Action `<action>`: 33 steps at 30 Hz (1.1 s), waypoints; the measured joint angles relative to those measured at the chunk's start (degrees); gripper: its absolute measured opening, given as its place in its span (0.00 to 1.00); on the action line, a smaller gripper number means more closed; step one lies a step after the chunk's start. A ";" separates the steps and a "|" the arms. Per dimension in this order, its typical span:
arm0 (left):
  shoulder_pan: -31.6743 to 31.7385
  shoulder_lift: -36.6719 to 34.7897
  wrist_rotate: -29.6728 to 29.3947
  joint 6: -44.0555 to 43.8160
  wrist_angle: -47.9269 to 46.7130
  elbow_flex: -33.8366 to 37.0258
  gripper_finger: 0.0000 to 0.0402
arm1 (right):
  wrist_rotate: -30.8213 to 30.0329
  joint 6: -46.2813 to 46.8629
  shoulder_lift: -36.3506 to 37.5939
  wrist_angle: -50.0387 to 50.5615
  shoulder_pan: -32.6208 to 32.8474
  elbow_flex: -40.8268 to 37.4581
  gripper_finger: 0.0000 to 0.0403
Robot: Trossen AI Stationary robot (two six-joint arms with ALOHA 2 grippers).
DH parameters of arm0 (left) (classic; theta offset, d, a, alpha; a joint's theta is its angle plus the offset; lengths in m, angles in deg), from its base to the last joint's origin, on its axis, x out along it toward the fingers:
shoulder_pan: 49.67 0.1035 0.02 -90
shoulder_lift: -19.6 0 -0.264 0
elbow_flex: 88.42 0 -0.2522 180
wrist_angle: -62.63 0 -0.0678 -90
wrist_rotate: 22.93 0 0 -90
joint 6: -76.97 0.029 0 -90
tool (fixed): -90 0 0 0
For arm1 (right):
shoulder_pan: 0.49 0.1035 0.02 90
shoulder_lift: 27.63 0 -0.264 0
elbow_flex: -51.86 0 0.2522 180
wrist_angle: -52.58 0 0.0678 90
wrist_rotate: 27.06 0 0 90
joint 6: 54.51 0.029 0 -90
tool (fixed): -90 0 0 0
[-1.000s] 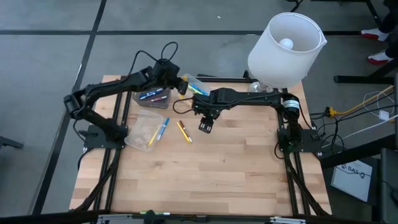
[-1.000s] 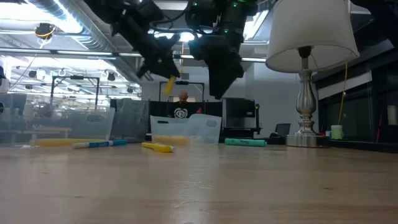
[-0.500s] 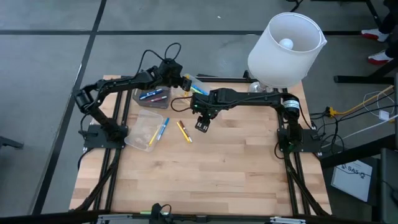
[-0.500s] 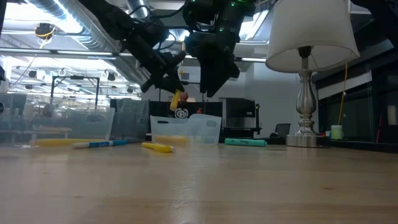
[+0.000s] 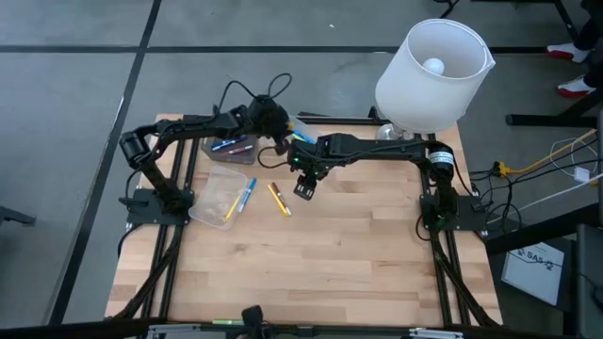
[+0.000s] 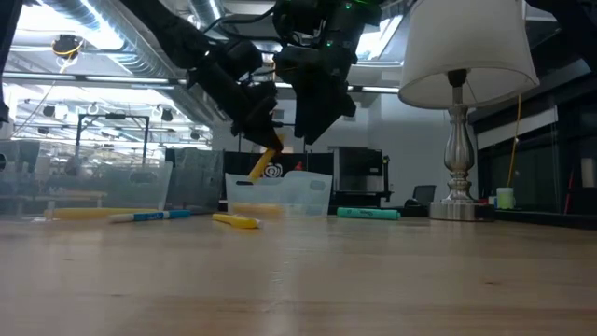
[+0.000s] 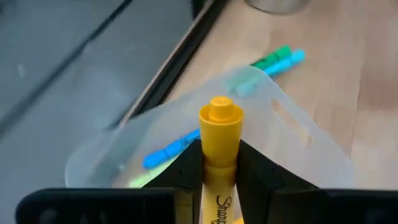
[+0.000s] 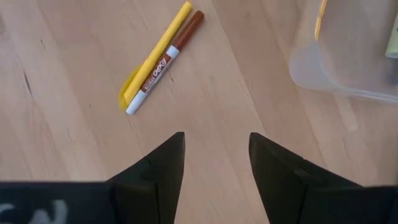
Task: Pick & Place Markers
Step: Put the yellow highlighter into the top transparent bin, then put the light blue highlighter into the top transparent bin
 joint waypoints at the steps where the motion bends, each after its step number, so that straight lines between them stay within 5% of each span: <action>1: -0.19 0.00 0.02 3.64 -0.06 0.00 0.15 | 0.00 -0.01 0.00 -0.02 0.00 -0.01 0.44; 6: -0.91 0.00 -0.14 17.88 -0.54 0.00 0.15 | 0.00 -0.04 0.01 -0.61 0.00 -0.02 0.44; 13: -1.74 0.00 -5.18 26.83 -0.74 0.00 0.21 | 0.00 -0.06 0.01 -0.76 0.00 -0.02 0.44; 24: -3.62 -0.02 -10.21 27.89 -2.31 0.00 0.35 | 0.00 -0.10 0.01 -1.11 0.00 -0.02 0.44; 33: -5.96 -1.21 -14.42 24.40 -3.05 0.02 0.37 | 0.00 -0.23 0.01 -1.05 0.00 -0.02 0.44</action>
